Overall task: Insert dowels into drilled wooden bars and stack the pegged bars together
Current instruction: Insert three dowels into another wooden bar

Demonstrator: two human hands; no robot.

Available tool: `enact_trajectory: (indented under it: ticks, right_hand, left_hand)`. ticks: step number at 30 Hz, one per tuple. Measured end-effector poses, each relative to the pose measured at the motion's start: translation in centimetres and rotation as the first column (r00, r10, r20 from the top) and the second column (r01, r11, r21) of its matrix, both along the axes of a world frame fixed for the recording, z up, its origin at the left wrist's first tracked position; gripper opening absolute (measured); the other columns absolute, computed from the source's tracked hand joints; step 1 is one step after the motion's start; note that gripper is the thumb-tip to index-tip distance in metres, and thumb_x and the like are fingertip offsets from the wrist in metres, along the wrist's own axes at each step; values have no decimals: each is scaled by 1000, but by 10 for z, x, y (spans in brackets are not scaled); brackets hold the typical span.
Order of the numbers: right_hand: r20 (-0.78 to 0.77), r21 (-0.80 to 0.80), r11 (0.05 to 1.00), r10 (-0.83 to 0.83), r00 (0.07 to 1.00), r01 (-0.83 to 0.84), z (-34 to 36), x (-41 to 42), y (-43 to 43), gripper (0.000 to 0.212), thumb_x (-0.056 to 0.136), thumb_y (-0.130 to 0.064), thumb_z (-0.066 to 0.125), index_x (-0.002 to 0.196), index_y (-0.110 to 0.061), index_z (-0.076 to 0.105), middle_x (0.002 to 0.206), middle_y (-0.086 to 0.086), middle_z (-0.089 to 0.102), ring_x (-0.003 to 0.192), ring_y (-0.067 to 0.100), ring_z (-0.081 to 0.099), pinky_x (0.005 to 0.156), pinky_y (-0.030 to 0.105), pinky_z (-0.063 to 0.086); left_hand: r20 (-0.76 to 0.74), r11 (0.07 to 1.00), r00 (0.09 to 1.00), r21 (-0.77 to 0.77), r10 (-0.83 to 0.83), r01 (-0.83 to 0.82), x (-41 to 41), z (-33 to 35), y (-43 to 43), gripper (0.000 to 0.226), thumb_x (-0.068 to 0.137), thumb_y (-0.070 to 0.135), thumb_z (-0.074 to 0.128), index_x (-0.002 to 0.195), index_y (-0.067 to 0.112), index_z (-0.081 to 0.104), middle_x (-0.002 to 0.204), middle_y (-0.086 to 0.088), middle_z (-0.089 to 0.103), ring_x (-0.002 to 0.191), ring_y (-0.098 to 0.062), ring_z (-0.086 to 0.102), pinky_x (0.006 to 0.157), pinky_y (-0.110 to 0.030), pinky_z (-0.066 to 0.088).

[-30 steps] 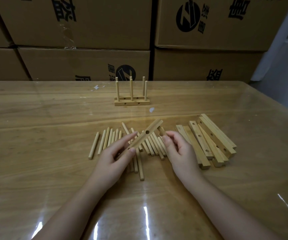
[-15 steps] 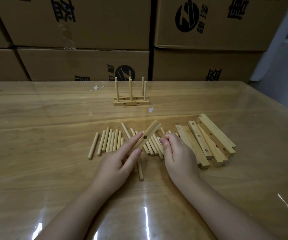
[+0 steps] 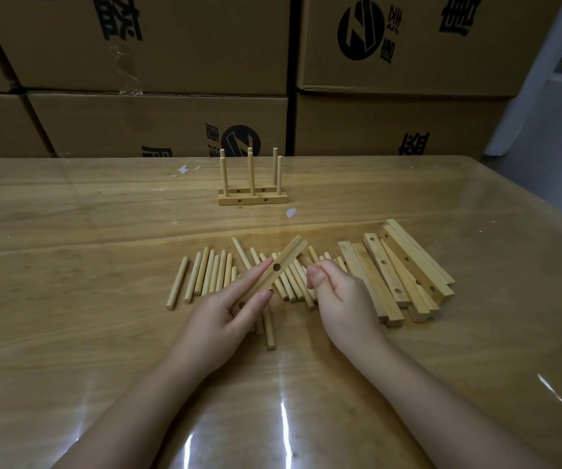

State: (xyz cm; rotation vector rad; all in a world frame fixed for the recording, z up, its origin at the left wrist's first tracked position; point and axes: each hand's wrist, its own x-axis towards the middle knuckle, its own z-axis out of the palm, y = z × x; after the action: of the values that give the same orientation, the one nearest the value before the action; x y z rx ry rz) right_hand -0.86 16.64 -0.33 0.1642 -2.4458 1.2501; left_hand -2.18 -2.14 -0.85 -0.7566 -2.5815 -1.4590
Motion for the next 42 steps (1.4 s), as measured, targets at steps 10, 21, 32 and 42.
enact_trajectory:
  ticks: [10, 21, 32, 42]
  right_hand:
    - [267, -813, 562, 591, 761, -152, 19, 0, 10, 32, 93, -34, 43, 68, -16, 50, 51, -5, 28, 41, 7, 20, 36, 19, 16]
    - [130, -296, 952, 127, 983, -84, 9, 2, -1, 12, 96, -29, 44, 92, -30, 55, 55, -12, 47, 49, 1, 42, 47, 17, 33]
    - [-102, 238, 966, -78, 992, 101, 10, 6, 4, 24, 97, -24, 45, 97, -15, 67, 50, -21, 34, 46, -3, 39, 46, 13, 22]
    - [235, -202, 977, 113, 966, -65, 16, 1, 8, 33, 96, -39, 38, 76, -25, 59, 53, -5, 38, 49, 9, 36, 53, 27, 32]
  left_hand:
    - [14, 992, 999, 118, -50, 48, 1, 5, -1, 41, 84, 56, 51, 120, 72, 40, 100, 32, 65, 51, -6, 49, 53, -14, 43]
    - [-26, 1000, 1000, 13, 17, -17, 0, -2, 1, 44, 77, 64, 43, 117, 79, 31, 87, 30, 56, 80, -10, 52, 74, -25, 47]
    - [-71, 993, 997, -115, 25, -34, 2, 1, 1, 47, 79, 66, 38, 121, 80, 22, 103, -14, 70, 64, -17, 60, 69, -44, 53]
    - [-25, 990, 999, -142, 22, -25, 3, 1, 0, 47, 76, 69, 36, 119, 82, 20, 108, -12, 69, 72, -18, 63, 77, -42, 54]
